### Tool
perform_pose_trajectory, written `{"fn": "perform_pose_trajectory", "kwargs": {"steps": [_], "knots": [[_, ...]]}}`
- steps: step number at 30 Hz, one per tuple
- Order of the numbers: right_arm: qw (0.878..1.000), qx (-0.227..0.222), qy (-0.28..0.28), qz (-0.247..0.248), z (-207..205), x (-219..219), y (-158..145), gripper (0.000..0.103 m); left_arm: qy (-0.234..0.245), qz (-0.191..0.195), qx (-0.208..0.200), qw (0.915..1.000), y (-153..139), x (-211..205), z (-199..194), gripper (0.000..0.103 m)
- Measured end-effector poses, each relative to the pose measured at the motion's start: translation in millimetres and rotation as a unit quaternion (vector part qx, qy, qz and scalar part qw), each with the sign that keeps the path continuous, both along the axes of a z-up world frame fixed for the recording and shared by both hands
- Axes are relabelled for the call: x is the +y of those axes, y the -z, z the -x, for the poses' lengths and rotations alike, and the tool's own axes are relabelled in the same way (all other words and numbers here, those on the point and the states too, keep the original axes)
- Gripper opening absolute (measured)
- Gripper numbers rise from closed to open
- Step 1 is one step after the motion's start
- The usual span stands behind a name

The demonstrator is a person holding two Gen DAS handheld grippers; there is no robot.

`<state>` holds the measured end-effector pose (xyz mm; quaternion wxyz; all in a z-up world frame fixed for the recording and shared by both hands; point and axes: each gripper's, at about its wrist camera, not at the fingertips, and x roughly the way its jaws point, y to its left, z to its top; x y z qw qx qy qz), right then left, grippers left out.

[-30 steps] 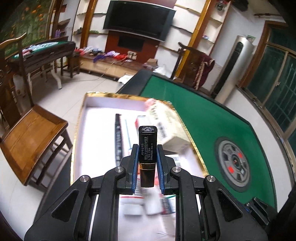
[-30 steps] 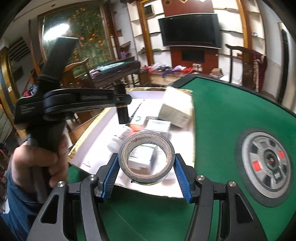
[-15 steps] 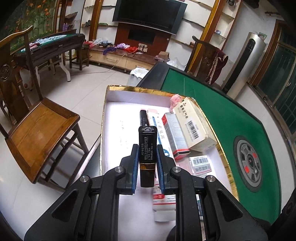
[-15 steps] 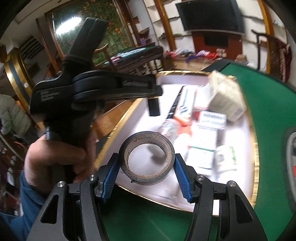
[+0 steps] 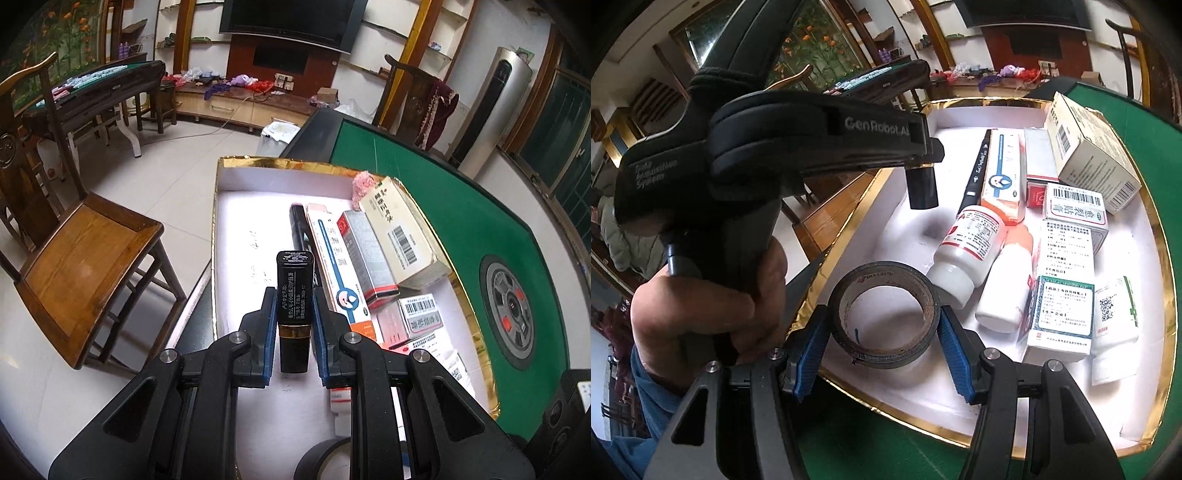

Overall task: Organize objects
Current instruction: 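Carry the black tube with the left tool while the right tool carries the tape roll to the tray, then lower and release the black tube in the tray with the left tool while the right tool releases the tape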

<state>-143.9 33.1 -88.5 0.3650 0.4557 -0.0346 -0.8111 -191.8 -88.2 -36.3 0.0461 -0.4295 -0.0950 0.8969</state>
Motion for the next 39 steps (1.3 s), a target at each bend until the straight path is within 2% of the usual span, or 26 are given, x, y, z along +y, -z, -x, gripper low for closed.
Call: {"fn": "perform_pose_trajectory", "kwargs": {"steps": [7,14,39], "knots": [[0.999,0.013,0.024,-0.027,9,8,2,0.059,0.005,0.007,-0.012,0.9999,4,2,3,0.017],[0.995,0.05,0.024,-0.077,4,0,6,0.059,0.008,0.009,-0.02,0.9997,7,2,4,0.017],[0.991,0.075,0.014,-0.11,5,-13,18,0.059,0.006,0.028,-0.031,0.9991,15,5,5,0.017]]}}
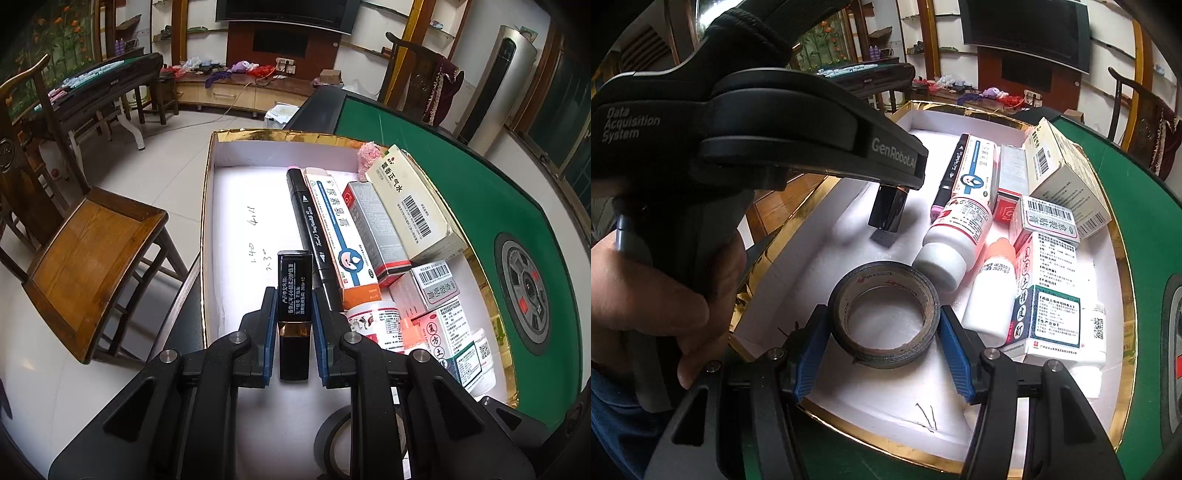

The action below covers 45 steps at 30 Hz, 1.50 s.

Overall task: Organize objects
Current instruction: 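Lower and release the black tube in the tray with the left tool while the right tool releases the tape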

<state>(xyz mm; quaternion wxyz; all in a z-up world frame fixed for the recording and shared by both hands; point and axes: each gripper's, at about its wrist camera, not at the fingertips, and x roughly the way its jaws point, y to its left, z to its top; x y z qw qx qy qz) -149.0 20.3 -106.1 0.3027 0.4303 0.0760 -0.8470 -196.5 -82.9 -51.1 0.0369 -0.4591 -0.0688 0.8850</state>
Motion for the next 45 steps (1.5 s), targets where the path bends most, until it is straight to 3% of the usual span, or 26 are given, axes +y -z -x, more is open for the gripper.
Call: {"fn": "perform_pose_trajectory", "kwargs": {"steps": [35,45], "knots": [[0.999,0.011,0.013,-0.028,-18,5,-3,0.059,-0.001,0.011,-0.004,0.9999,5,-1,-1,0.017],[0.999,0.01,0.021,-0.036,-25,5,-1,0.065,-0.004,0.013,-0.006,0.9999,4,-2,-1,0.017]]}}
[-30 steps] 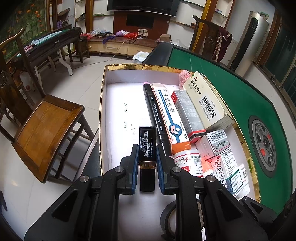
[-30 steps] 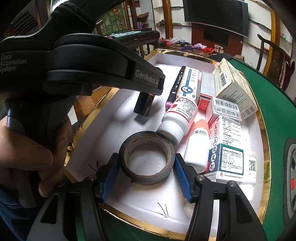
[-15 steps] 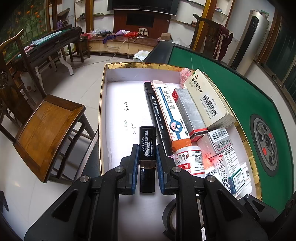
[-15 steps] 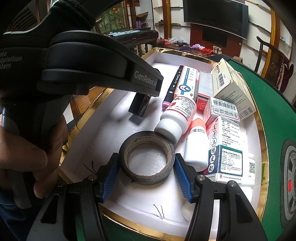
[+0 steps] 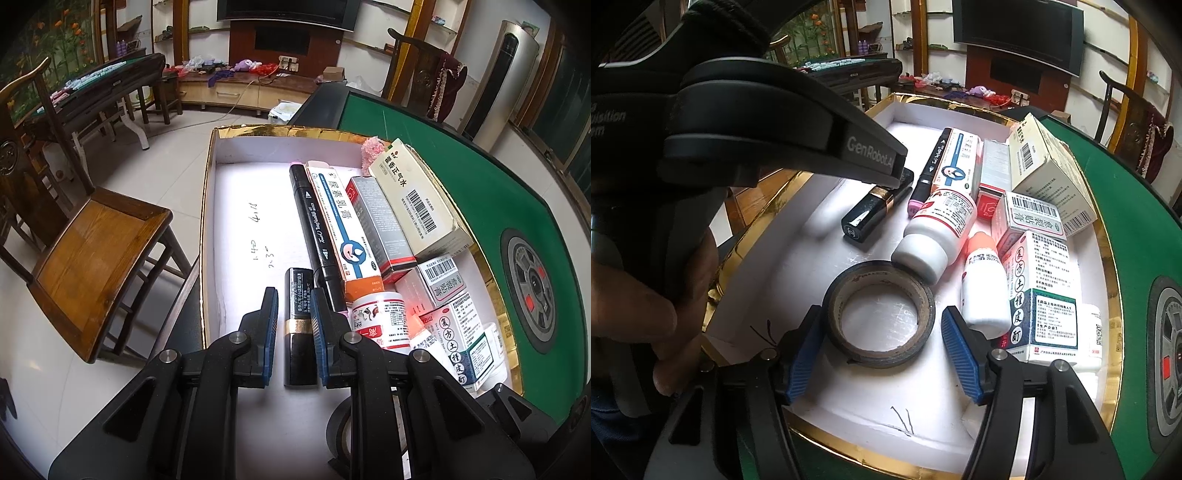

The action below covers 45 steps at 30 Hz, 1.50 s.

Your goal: Organize objects

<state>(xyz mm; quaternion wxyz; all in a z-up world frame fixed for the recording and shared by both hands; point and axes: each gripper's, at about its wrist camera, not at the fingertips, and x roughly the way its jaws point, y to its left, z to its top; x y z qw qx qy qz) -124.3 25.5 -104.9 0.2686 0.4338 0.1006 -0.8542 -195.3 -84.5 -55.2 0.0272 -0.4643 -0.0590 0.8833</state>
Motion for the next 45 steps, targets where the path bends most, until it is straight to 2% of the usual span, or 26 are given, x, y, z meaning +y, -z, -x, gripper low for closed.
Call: {"fn": "perform_pose_trajectory", "kwargs": {"steps": [10,12,13,15,19,25,26,31,35,38,40,44,45], "knots": [[1.0,-0.001,0.002,0.004,-6,2,-5,0.066,-0.006,-0.004,-0.002,1.0,-2,-2,0,0.018],[1.0,0.0,0.002,0.006,-8,3,-7,0.069,-0.007,-0.007,-0.001,1.0,-2,-2,0,0.018],[1.0,0.001,0.001,0.007,-9,2,-9,0.071,-0.008,-0.007,0.0,0.9999,-2,-1,0,0.02],[1.0,0.007,-0.002,0.007,-11,2,-13,0.075,-0.008,-0.01,0.002,0.9999,-3,-2,0,0.038],[1.0,0.026,-0.003,-0.005,-15,2,-19,0.075,-0.008,-0.008,0.011,0.9999,-6,-1,-2,0.041],[0.997,0.069,0.003,-0.023,-21,7,-32,0.079,-0.009,-0.017,0.032,0.9993,-13,-1,-6,0.06],[0.997,0.076,0.002,-0.02,-21,9,-36,0.08,-0.01,-0.014,0.033,0.9993,-14,0,-6,0.069],[0.995,0.097,0.023,-0.007,-31,28,-53,0.081,-0.015,-0.003,0.048,0.9987,-18,5,-9,0.071],[0.993,0.112,0.04,0.02,-36,51,-68,0.081,-0.039,0.017,0.091,0.9949,-30,7,-20,0.071],[0.989,0.135,0.049,0.045,-45,75,-78,0.083,-0.075,0.038,0.146,0.9857,-45,11,-37,0.071],[0.986,0.145,0.057,0.056,-55,89,-82,0.089,-0.084,0.038,0.17,0.9811,-54,14,-49,0.071],[0.98,0.163,0.08,0.087,-83,118,-89,0.09,-0.088,0.028,0.218,0.9716,-68,20,-87,0.072],[0.978,0.167,0.085,0.093,-90,124,-89,0.09,-0.089,0.028,0.229,0.9689,-70,22,-96,0.075]]}}
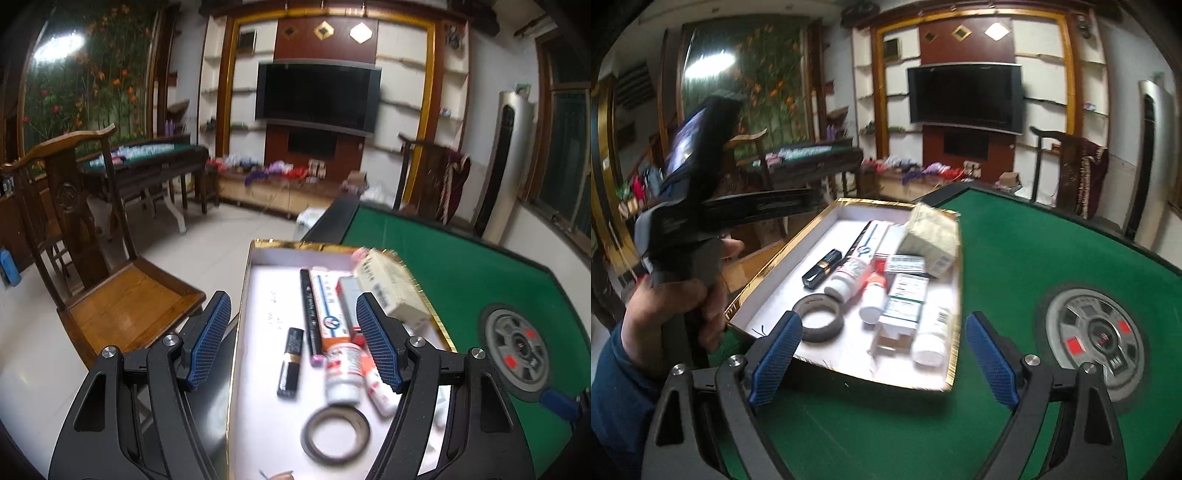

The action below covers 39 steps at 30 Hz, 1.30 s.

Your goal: Organize objects

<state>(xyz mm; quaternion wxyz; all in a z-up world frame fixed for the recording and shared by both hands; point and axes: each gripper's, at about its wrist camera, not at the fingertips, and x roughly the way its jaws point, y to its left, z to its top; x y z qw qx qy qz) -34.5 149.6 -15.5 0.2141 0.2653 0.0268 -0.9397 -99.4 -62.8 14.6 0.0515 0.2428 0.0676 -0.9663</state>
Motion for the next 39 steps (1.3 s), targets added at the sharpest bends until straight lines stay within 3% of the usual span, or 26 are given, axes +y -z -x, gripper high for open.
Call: {"fn": "perform_pose_trajectory", "kwargs": {"steps": [2,5,10,12,17,24,39], "knots": [[1.0,0.002,0.01,0.015,-10,16,-2,0.091,0.003,-0.001,0.017,0.9998,0,5,-19,0.083],[0.999,-0.003,0.021,0.024,-15,29,1,0.091,0.01,0.01,0.025,0.9996,8,15,-41,0.083],[0.999,-0.021,0.028,0.029,-19,42,11,0.092,0.005,0.067,-0.053,0.9963,25,43,-44,0.083],[0.999,-0.019,0.03,0.032,-20,43,10,0.092,0.02,0.05,-0.029,0.9981,23,42,-53,0.083],[0.999,-0.009,0.03,0.034,-22,44,9,0.092,0.017,0.049,0.031,0.9982,13,37,-73,0.083],[0.999,-0.01,0.031,0.034,-24,44,7,0.092,0.006,0.071,0.028,0.997,15,42,-73,0.083],[0.999,-0.013,0.032,0.026,-25,42,11,0.092,0.019,0.063,0.01,0.9978,18,40,-71,0.083]]}}
